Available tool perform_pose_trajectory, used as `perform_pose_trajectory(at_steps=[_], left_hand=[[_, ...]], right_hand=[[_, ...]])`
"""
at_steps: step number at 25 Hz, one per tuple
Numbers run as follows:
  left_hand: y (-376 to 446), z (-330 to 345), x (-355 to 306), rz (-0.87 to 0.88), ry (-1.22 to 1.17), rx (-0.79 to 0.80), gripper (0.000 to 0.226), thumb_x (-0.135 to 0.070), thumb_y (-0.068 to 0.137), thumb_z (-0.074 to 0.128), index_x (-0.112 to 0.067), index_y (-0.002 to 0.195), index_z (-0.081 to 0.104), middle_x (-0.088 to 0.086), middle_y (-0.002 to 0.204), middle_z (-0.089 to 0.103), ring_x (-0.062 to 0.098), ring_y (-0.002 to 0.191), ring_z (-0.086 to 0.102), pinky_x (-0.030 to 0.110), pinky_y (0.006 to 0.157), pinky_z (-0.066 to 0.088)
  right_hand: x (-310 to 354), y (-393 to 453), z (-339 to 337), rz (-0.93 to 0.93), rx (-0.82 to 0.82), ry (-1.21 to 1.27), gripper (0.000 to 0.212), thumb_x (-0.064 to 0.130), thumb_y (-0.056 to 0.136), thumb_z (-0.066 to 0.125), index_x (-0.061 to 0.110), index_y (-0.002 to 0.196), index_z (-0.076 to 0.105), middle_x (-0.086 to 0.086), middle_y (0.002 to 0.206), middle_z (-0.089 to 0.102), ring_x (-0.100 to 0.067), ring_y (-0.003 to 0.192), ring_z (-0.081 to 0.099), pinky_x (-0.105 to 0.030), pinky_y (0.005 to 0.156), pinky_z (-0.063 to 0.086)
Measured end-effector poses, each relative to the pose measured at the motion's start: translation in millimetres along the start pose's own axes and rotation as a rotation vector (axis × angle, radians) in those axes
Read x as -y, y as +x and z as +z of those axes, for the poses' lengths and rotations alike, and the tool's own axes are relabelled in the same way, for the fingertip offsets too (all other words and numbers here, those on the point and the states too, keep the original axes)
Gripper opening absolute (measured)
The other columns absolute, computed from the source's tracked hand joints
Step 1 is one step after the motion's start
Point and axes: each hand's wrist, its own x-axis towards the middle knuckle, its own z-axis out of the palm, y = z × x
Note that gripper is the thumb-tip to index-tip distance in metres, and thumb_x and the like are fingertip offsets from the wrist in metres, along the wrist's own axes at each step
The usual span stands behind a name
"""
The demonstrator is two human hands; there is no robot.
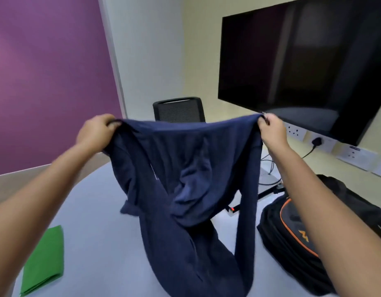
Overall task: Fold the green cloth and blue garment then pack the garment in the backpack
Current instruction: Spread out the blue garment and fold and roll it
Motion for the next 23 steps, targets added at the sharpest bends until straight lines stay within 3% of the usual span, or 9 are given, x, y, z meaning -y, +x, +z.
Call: perform_pose_trajectory(at_steps=[4, 7, 9, 11, 13, 15, 18, 21, 23], left_hand=[[33.9, -34.0, -23.3, 0.164, -0.236, -0.228, 0.025, -0.022, 0.092, 0.052, -0.007, 0.106, 0.066, 0.016, 0.102, 0.066, 0.029, 0.102, 0.059, 0.033, 0.082, 0.041], [54.3, -73.9, -33.8, 0.246, -0.406, -0.366, 0.031, -0.035, 0.085, 0.051, -0.013, 0.099, 0.068, -0.020, 0.077, 0.068, 0.002, 0.076, 0.058, 0.026, 0.075, 0.042], [58.8, -88.1, -40.9, 0.271, -0.419, -0.403, 0.033, -0.043, 0.081, 0.048, -0.019, 0.092, 0.068, -0.028, 0.066, 0.061, 0.001, 0.071, 0.056, 0.024, 0.072, 0.044], [44.5, -73.5, -49.9, 0.233, -0.362, -0.389, 0.031, -0.040, 0.084, 0.049, -0.017, 0.089, 0.069, -0.022, 0.072, 0.066, 0.005, 0.077, 0.060, 0.022, 0.070, 0.041], [26.8, -44.5, -48.3, 0.219, -0.192, -0.336, 0.027, -0.034, 0.090, 0.051, -0.016, 0.101, 0.069, 0.001, 0.097, 0.072, 0.025, 0.095, 0.063, 0.031, 0.073, 0.042], [11.8, -30.2, -47.8, 0.246, 0.008, -0.290, 0.027, -0.036, 0.093, 0.048, -0.019, 0.103, 0.066, 0.013, 0.101, 0.069, 0.038, 0.094, 0.061, 0.038, 0.069, 0.042], [15.4, -51.3, -56.2, 0.321, 0.114, -0.449, 0.031, -0.038, 0.094, 0.046, -0.016, 0.106, 0.064, 0.020, 0.100, 0.068, 0.043, 0.091, 0.060, 0.044, 0.070, 0.044], [23.3, -89.0, -62.0, 0.335, -0.117, -0.678, 0.031, -0.039, 0.090, 0.043, -0.021, 0.104, 0.064, 0.011, 0.099, 0.070, 0.036, 0.094, 0.061, 0.040, 0.075, 0.044], [27.3, -94.3, -58.4, 0.383, -0.307, -0.665, 0.027, -0.035, 0.089, 0.044, -0.023, 0.099, 0.066, 0.004, 0.094, 0.070, 0.029, 0.091, 0.062, 0.035, 0.078, 0.045]], right_hand=[[45.7, 34.1, -26.0, -0.159, -0.101, -0.107, 0.021, 0.018, 0.096, 0.041, 0.003, 0.096, 0.056, -0.015, 0.098, 0.057, -0.027, 0.088, 0.051, -0.027, 0.066, 0.027], [71.6, 45.8, -57.7, -0.312, -0.253, -0.138, 0.021, 0.018, 0.093, 0.043, 0.006, 0.101, 0.058, -0.010, 0.096, 0.060, -0.024, 0.087, 0.053, -0.029, 0.069, 0.031], [79.1, 62.0, -72.8, -0.342, -0.314, -0.062, 0.018, 0.021, 0.093, 0.044, 0.011, 0.096, 0.059, -0.005, 0.091, 0.059, -0.018, 0.082, 0.051, -0.027, 0.069, 0.034], [72.2, 75.6, -75.1, -0.257, -0.106, 0.053, 0.015, 0.023, 0.094, 0.048, 0.017, 0.087, 0.059, -0.006, 0.090, 0.058, -0.013, 0.076, 0.049, -0.025, 0.067, 0.036], [46.9, 78.3, -68.2, -0.138, 0.033, 0.048, 0.017, 0.022, 0.094, 0.050, 0.014, 0.094, 0.065, -0.012, 0.097, 0.063, -0.014, 0.080, 0.052, -0.025, 0.067, 0.039], [24.3, 69.7, -65.2, -0.114, 0.016, -0.078, 0.022, 0.018, 0.093, 0.050, 0.006, 0.105, 0.065, -0.010, 0.098, 0.064, -0.014, 0.085, 0.050, -0.020, 0.061, 0.037], [30.6, 57.4, -79.2, -0.241, -0.139, -0.045, 0.024, 0.022, 0.089, 0.050, 0.008, 0.101, 0.064, 0.006, 0.085, 0.067, -0.006, 0.080, 0.050, -0.020, 0.063, 0.035], [60.6, 57.2, -112.0, -0.388, -0.251, 0.157, 0.014, 0.022, 0.087, 0.049, 0.023, 0.088, 0.062, 0.036, 0.065, 0.059, 0.014, 0.065, 0.050, -0.008, 0.065, 0.038], [67.9, 59.9, -116.1, -0.381, -0.199, 0.317, 0.016, 0.017, 0.091, 0.048, 0.026, 0.084, 0.060, 0.030, 0.067, 0.063, 0.012, 0.067, 0.052, -0.007, 0.063, 0.039]])
